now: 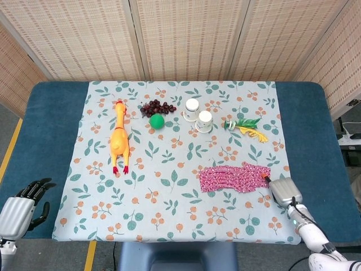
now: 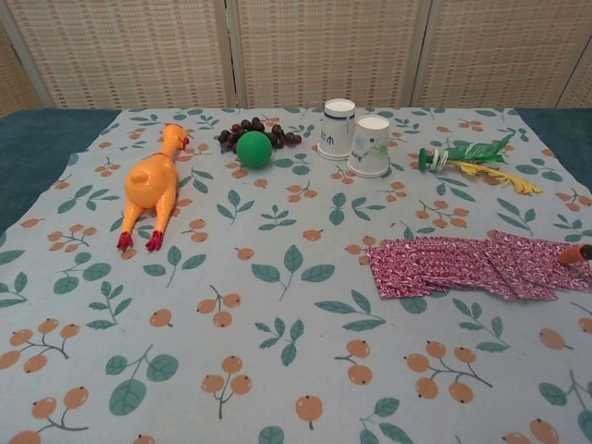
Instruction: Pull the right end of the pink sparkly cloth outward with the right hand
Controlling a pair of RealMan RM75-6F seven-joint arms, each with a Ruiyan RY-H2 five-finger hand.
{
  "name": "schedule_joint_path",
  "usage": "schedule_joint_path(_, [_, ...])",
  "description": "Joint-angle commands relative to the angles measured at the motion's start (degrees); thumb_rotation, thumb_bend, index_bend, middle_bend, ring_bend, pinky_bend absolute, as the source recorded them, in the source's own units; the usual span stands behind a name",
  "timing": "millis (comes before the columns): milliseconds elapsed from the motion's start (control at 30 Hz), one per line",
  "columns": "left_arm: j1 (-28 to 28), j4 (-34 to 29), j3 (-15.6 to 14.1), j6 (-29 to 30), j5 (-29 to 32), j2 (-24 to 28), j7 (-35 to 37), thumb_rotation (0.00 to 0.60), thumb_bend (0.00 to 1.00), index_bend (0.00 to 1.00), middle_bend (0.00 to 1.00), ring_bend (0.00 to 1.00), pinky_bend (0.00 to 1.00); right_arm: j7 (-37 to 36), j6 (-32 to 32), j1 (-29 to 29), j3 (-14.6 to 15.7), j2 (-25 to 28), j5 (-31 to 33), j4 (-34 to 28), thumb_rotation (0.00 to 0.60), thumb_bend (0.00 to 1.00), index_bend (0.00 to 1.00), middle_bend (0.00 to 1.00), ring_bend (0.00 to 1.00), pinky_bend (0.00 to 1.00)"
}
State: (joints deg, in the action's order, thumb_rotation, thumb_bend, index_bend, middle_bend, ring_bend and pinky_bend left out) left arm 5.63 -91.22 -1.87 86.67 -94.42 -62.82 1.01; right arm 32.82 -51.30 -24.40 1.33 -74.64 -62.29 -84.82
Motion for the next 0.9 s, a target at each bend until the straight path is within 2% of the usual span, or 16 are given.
schedule_joint_path(33, [-0.03, 0.02, -0.02, 0.03, -0.01, -0.02, 0.03, 0.6, 0.59, 0.24, 0.18, 0.2, 0.41, 0.32, 0.0, -0.02, 0.49, 0.56, 0.38, -0.62, 0.6, 1.0, 0.18, 0.8, 0.81, 0.94])
schedule_joint_path(467, [-0.01, 0.03, -0.07, 0.05, -0.15, -0.03, 0.15, 0.6, 0.59, 0.24, 0.18, 0.2, 0.41, 2.93, -0.64, 1.13, 4.98, 5.42, 1.18, -5.58, 0.6, 1.0, 0.24, 0.8, 0.81, 0.94])
schedule_joint_path(900, [0.08, 0.2, 0.0, -0.05, -0.08, -0.18, 0.15, 0.6, 0.59, 0.24, 0.18, 0.2, 0.41, 2.03, -0.83, 1.55, 7.09, 8.47, -0.14, -9.02, 0.6, 1.0, 0.29, 0.8, 0.81, 0.94])
